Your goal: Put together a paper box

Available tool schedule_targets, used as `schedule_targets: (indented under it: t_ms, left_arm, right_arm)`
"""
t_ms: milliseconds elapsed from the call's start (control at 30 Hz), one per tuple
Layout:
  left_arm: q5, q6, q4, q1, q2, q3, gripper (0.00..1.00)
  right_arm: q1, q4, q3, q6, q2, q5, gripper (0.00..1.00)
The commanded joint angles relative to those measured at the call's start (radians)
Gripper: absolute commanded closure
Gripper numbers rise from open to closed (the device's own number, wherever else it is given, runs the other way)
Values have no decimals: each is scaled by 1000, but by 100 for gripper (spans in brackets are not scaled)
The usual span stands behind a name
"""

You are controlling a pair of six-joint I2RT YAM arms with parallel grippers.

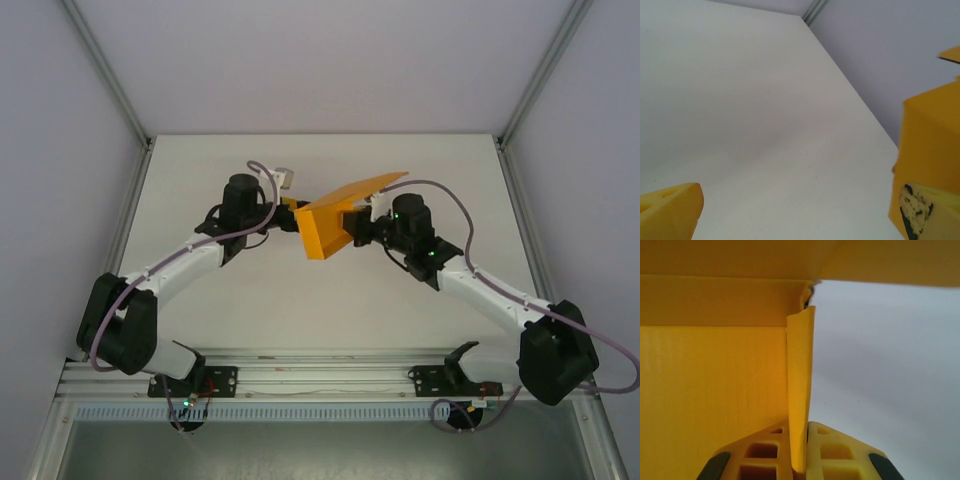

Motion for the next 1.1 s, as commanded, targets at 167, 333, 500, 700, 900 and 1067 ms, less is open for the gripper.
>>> schedule_targets:
  t_ms: [167,333,500,700,900,1067]
  left_arm:
    - [62,85,60,-61,-22,48,0]
    - [38,90,39,-64,-17,60,0]
    - [27,84,43,-69,5,70,0]
    - [-53,111,-29,-69,-8,75,0]
    - [-582,75,-364,-41,-30,77,0]
    - [-842,-36,-607,61,-61,14,0]
  right_arm:
    - [55,-145,92,-65,75,210,97]
    - [103,-261,166,-49,125,447,93]
    - [153,-284,233,20,174,611,89]
    - [154,-264,239,51,171,622,97]
    - [153,-393,205,81,94,742,100]
    - [152,-472,124,101,46,728,100]
